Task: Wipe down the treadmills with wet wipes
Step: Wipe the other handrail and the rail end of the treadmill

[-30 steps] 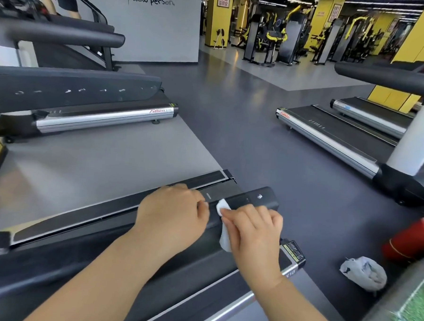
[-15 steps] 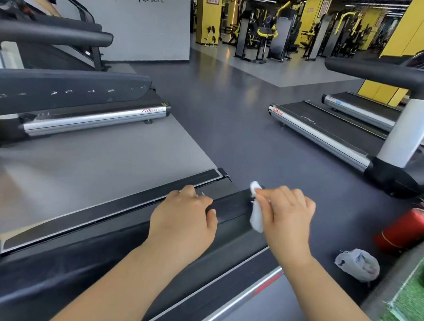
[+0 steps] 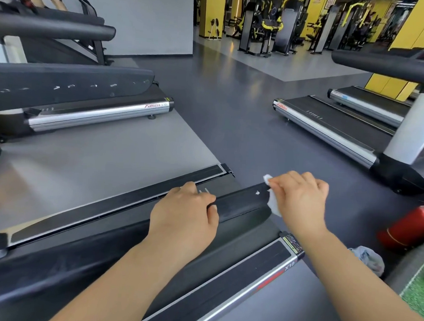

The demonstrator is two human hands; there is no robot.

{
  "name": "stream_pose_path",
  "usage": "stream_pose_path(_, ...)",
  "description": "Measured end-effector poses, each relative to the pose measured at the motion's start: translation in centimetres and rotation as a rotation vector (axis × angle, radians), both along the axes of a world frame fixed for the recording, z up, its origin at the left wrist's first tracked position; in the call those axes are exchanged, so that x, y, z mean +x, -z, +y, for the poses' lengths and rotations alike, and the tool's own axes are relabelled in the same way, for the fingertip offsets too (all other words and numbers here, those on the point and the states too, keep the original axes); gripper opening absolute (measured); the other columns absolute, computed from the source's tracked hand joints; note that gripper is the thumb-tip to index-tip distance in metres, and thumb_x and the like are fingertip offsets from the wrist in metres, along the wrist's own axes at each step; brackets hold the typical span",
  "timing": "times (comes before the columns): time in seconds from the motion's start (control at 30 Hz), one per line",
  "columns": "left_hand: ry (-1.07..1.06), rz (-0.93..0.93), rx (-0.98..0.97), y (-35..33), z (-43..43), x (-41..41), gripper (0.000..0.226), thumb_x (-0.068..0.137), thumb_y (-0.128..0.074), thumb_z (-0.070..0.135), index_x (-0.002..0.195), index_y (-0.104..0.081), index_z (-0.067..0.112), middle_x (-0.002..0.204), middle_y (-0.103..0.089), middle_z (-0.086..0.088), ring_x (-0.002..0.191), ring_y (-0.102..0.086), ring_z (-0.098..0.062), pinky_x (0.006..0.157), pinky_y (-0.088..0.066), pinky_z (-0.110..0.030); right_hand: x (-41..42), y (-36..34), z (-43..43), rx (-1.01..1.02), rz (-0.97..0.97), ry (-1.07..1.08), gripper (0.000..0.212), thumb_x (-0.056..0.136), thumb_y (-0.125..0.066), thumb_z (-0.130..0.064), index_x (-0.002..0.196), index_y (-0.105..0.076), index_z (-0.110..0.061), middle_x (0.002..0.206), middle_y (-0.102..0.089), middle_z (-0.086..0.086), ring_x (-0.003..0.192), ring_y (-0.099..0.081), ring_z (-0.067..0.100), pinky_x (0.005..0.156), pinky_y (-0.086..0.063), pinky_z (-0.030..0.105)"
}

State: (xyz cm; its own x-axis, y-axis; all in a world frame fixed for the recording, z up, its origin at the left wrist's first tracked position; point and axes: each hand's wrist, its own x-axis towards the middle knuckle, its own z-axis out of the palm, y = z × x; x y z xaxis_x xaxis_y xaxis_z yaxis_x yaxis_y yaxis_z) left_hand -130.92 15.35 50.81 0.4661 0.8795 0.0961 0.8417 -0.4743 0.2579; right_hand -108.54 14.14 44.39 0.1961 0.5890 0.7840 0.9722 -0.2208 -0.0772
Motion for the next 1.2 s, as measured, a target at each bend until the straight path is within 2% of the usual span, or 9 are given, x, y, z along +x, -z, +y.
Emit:
stream_pose_path(0.13, -0.004, -0.011, -0.004, 0.2, 0.4, 0.4, 0.036, 0.099, -0.031, 0.042, 0.129, -0.048, 0.035, 0.120, -0.046, 0.008, 0.112, -0.045, -0.013, 0.080, -0.039, -0.024, -2.6, -1.2, -0.4, 0.048, 0.155, -0.170, 0.026, 0.087, -0.048, -0.030, 0.074, -0.069, -0.024, 0.064, -0.056, -0.006, 0.060, -0.049, 0.023, 0.068, -0.021, 0.031)
stream_pose_path(0.27, 0.014, -0.027, -0.039, 0.6, 0.3, 1.0, 0.035, 0.098, -0.033, 0.042, 0.127, -0.045, 0.027, 0.122, -0.045, 0.008, 0.115, -0.043, -0.014, 0.086, -0.042, -0.028, -6.0, 0.0, 0.4, 0.048, 0.027, -0.282, 0.012, 0.082, -0.063, -0.020, 0.074, -0.069, -0.027, 0.063, -0.053, -0.010, 0.059, -0.047, 0.020, 0.067, -0.030, 0.034)
stream_pose_path(0.5, 0.022, -0.036, -0.019, 0.8, 0.3, 0.8, 0.039, 0.099, -0.032, 0.043, 0.135, -0.039, 0.028, 0.128, -0.043, 0.008, 0.119, -0.041, -0.013, 0.091, -0.038, -0.026, -0.9, 0.0, 1.1, -0.023, -0.063, -0.100, 0.016, 0.075, -0.063, -0.017, 0.059, -0.059, -0.022, 0.058, -0.052, -0.004, 0.055, -0.048, 0.024, 0.066, -0.023, 0.034)
stream_pose_path(0.57, 0.037, -0.011, -0.005, 0.9, 0.0, 0.9, 0.040, 0.099, -0.032, 0.043, 0.135, -0.037, 0.028, 0.127, -0.042, 0.007, 0.119, -0.041, -0.014, 0.093, -0.039, -0.027, 1.3, -0.1, 0.7, -0.045, 0.017, -0.010, 0.021, 0.081, -0.054, -0.024, 0.063, -0.064, -0.021, 0.060, -0.056, -0.002, 0.057, -0.052, 0.027, 0.065, -0.017, 0.031)
stream_pose_path(0.67, 0.029, -0.014, -0.016, 0.8, 0.1, 1.0, 0.040, 0.099, -0.032, 0.043, 0.135, -0.038, 0.027, 0.128, -0.042, 0.007, 0.119, -0.041, -0.014, 0.093, -0.039, -0.029, 1.1, -0.6, -0.1, 0.024, 0.170, -0.079, 0.029, 0.088, -0.046, -0.030, 0.075, -0.070, -0.021, 0.066, -0.059, -0.002, 0.061, -0.054, 0.028, 0.067, -0.017, 0.030)
stream_pose_path(0.83, 0.023, 0.006, -0.010, 0.7, 0.1, 2.0, 0.039, 0.098, -0.033, 0.043, 0.130, -0.040, 0.023, 0.128, -0.043, 0.006, 0.119, -0.041, -0.016, 0.093, -0.041, -0.031, -4.2, -0.1, -0.4, 0.036, 0.045, -0.288, 0.022, 0.089, -0.052, -0.029, 0.078, -0.071, -0.025, 0.066, -0.056, -0.008, 0.060, -0.050, 0.022, 0.070, -0.029, 0.035)
stream_pose_path(1.0, 0.023, 0.020, 0.017, 0.9, 0.2, 2.4, 0.040, 0.099, -0.032, 0.043, 0.132, -0.039, 0.022, 0.128, -0.043, 0.005, 0.117, -0.042, -0.016, 0.091, -0.039, -0.028, -1.3, 0.7, 0.5, -0.001, 0.001, -0.140, 0.019, 0.083, -0.054, -0.020, 0.067, -0.065, -0.019, 0.061, -0.054, -0.005, 0.056, -0.050, 0.025, 0.066, -0.026, 0.035)
stream_pose_path(1.1, 0.020, 0.050, 0.027, 0.8, 0.3, 2.5, 0.039, 0.099, -0.031, 0.043, 0.130, -0.041, 0.021, 0.127, -0.044, 0.005, 0.116, -0.043, -0.016, 0.088, -0.038, -0.026, 1.1, 0.5, 0.6, -0.006, 0.085, -0.023, 0.017, 0.081, -0.057, -0.020, 0.065, -0.063, -0.019, 0.060, -0.055, -0.004, 0.056, -0.051, 0.027, 0.066, -0.018, 0.031)
stream_pose_path(1.2, 0.014, 0.061, 0.042, 0.8, 0.3, 2.9, 0.038, 0.099, -0.031, 0.042, 0.129, -0.042, 0.021, 0.127, -0.045, 0.004, 0.115, -0.045, -0.017, 0.088, -0.039, -0.027, -0.5, -0.3, 0.3, 0.049, 0.186, -0.148, 0.027, 0.088, -0.048, -0.030, 0.072, -0.068, -0.020, 0.064, -0.057, -0.005, 0.060, -0.051, 0.024, 0.068, -0.022, 0.033)
